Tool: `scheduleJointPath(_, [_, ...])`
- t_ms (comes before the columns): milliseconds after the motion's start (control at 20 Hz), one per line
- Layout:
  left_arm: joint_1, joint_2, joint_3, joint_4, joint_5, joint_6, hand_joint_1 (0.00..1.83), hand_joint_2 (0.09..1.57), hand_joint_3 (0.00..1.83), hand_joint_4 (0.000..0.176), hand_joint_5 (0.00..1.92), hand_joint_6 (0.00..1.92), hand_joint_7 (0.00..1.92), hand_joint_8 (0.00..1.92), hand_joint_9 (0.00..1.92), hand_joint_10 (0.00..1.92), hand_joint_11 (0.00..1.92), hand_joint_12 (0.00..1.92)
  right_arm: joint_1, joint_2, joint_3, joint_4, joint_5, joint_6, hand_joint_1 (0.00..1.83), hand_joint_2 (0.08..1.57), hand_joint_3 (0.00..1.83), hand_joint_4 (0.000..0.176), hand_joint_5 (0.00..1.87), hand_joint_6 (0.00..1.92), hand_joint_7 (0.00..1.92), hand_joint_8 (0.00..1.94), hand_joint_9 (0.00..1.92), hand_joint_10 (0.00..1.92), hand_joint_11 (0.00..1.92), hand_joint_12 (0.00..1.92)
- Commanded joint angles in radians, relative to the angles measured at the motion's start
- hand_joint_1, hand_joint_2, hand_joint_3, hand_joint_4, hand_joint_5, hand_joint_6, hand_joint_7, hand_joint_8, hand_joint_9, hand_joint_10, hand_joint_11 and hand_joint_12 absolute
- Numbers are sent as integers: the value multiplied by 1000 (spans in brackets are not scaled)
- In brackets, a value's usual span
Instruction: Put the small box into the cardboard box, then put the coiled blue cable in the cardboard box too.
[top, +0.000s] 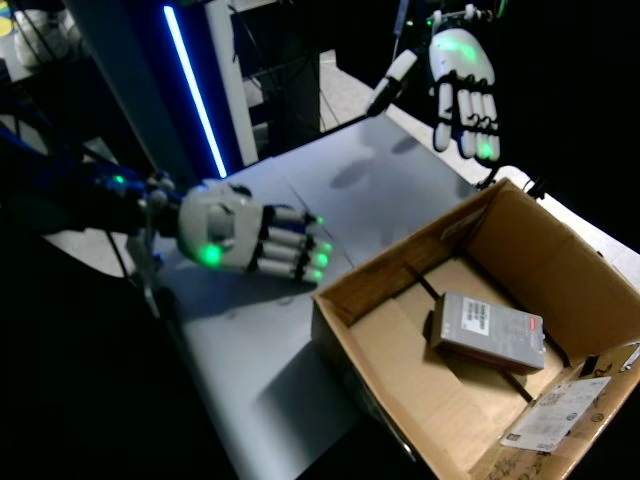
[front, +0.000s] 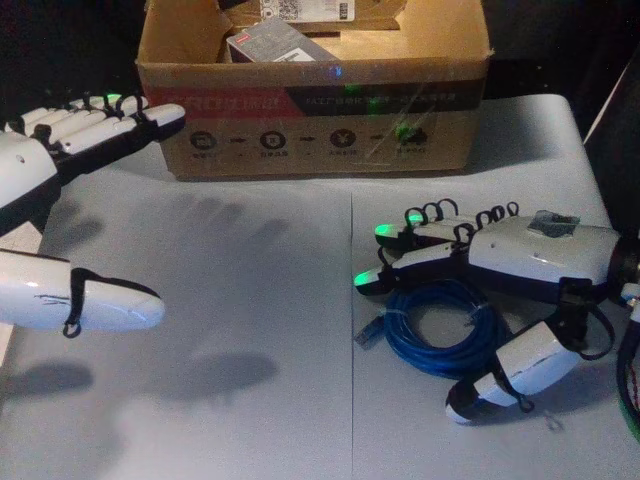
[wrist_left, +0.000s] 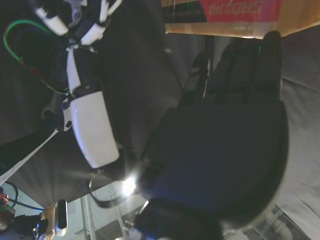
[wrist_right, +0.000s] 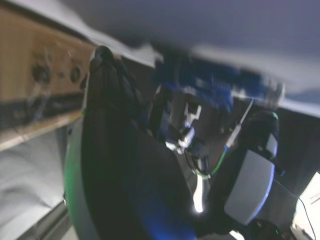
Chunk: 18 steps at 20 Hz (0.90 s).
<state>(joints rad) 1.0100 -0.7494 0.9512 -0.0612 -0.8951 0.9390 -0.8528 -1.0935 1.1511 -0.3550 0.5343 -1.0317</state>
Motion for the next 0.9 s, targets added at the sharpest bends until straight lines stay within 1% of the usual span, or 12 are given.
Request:
scheduleJointPath(0, [-3,-8,2,-13,-117,-6,469,840,1,176,23,7,0,0,0,0,5,2,10,-12,5,13,68,6,974,812,8,176,13,4,0,0,0,0,21,10])
scheduleJointPath(100, [-1,-10,2,-14,-118,-9,461,846,3,176,20,4,0,0,0,0,18,7,10,-11,6,10,56,6,1003,838,2,176,128,9,0,0,87,4,50,595])
scheduleJointPath(150, [1,-10,2,-15,-120,-11,458,848,3,176,30,6,1,0,0,0,18,7,9,-8,6,10,53,6,1036,830,0,176,257,3,29,0,278,19,112,1015])
scheduleJointPath(200, [3,-10,2,-16,-121,-14,454,849,3,176,28,5,0,0,0,0,13,5,9,-6,5,9,50,6,1079,805,0,176,344,3,153,7,469,42,278,1180])
scheduleJointPath(300, [10,-10,2,-19,-126,-20,446,854,4,176,33,5,6,2,0,0,19,7,9,-2,4,8,48,6,1141,821,2,126,489,7,318,12,681,92,459,1455])
scheduleJointPath(400, [15,-10,2,-23,-130,-22,452,860,4,176,38,5,12,3,0,0,18,6,9,0,4,9,48,6,1193,886,1,54,618,2,497,27,519,1057,604,1445])
scheduleJointPath(450, [17,-10,2,-24,-131,-24,461,857,1,176,38,3,17,4,0,0,24,9,9,2,3,9,49,6,1196,919,0,49,536,2,351,544,508,1399,674,1433])
scheduleJointPath(500, [18,-10,2,-24,-131,-24,447,860,2,176,34,1,14,2,0,0,21,8,9,4,3,9,49,6,1196,922,0,47,553,1,234,939,536,1482,717,1454])
scheduleJointPath(550, [19,-10,2,-25,-131,-25,457,862,2,176,33,1,17,3,0,0,28,10,9,6,2,9,49,6,1204,925,1,28,593,8,184,1213,562,1687,783,1586])
scheduleJointPath(600, [19,-10,2,-26,-131,-25,467,860,1,176,36,2,23,4,0,0,35,13,9,7,2,9,49,6,1199,939,1,5,652,14,170,1366,598,1794,848,1708])
scheduleJointPath(650, [20,-10,2,-26,-132,-27,468,862,2,165,47,5,44,10,18,6,65,26,9,7,2,9,48,6,1183,966,3,0,746,36,167,1513,654,1895,939,1804])
scheduleJointPath(850, [21,-13,3,-27,-135,-28,505,862,0,176,55,3,48,3,17,2,68,24,9,13,2,7,48,6,1244,1007,0,0,872,203,224,1899,868,1921,1156,1921])
